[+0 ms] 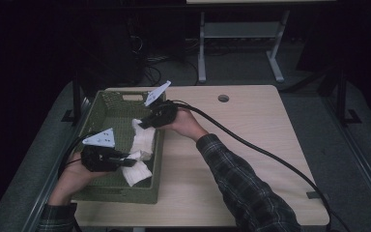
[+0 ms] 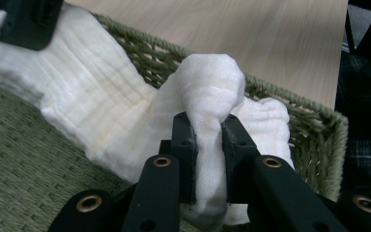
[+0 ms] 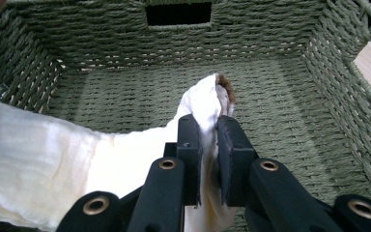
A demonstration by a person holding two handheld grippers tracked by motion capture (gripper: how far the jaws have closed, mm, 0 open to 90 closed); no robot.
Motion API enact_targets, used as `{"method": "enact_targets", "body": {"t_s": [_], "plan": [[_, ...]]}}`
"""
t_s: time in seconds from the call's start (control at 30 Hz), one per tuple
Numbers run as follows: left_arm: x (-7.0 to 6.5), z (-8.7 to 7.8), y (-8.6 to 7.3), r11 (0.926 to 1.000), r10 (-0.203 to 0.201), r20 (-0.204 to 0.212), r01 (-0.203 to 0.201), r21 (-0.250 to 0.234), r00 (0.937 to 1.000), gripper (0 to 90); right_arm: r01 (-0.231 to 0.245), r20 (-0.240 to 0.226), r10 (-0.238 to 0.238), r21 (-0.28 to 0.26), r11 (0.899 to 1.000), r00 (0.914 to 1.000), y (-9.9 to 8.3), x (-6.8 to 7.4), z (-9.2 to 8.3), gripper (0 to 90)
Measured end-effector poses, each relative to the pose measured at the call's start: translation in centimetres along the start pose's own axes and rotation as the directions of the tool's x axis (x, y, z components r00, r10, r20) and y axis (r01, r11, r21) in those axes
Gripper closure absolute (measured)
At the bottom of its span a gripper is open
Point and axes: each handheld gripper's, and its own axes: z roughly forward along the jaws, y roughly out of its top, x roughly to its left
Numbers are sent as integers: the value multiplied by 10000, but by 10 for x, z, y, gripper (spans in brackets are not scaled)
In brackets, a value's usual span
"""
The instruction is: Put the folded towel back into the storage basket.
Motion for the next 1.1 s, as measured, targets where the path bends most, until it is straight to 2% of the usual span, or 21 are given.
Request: {"method": "enact_targets", "body": {"t_s": [0.03, 0.17, 0.27, 0.33, 0.43, 0.6, 0.63, 0.8, 1.0, 1.07, 1.1], "plan": [[0, 1, -1, 10000, -21, -37, 21, -6, 10000, 738, -113, -38, 113, 47, 9999, 9999, 0, 1, 1, 809], [3, 4, -1, 9991, -302, -225, 294, -311, 9993, 486, 26, -21, -26, 29, 10000, 10000, -1, -1, 4, 809], [4, 7, 1, 9972, -388, -389, 362, -657, 9985, 358, -19, 25, 19, 46, 10000, 10000, -2, -4, 6, 809], [6, 8, 3, 9944, -507, -506, 457, -957, 9974, 343, -37, 40, 37, 68, 10000, 10000, -3, -6, 8, 809], [9, 12, 4, 9863, -774, -784, 649, -1516, 9939, 310, -69, 134, 68, 61, 10000, 9999, -3, -11, 9, 808], [13, 19, 2, 9771, -1006, -1041, 785, -1976, 9895, 297, 51, 352, -62, 286, 9996, 9994, 3, -25, 11, 808], [13, 20, 1, 9760, -1037, -1063, 806, -2022, 9889, 296, 170, 442, -183, 287, 9994, 9989, 5, -27, 11, 808], [15, 25, -1, 9759, -1081, -1212, 821, -2021, 9867, 285, 122, 756, -154, 421, 9990, 9970, 11, -42, 14, 808], [17, 29, -4, 9732, -1198, -1281, 909, -2112, 9845, 278, -311, 1001, 270, 397, 9987, 9946, 6, -59, 15, 805], [17, 30, -4, 9750, -1215, -1291, 939, -2014, 9842, 274, -302, 1190, 246, 454, 9985, 9926, 5, -63, 16, 772], [17, 31, -4, 9757, -1200, -1326, 923, -1986, 9839, 274, -285, 1360, 225, 426, 9987, 9905, 5, -65, 15, 710]]}}
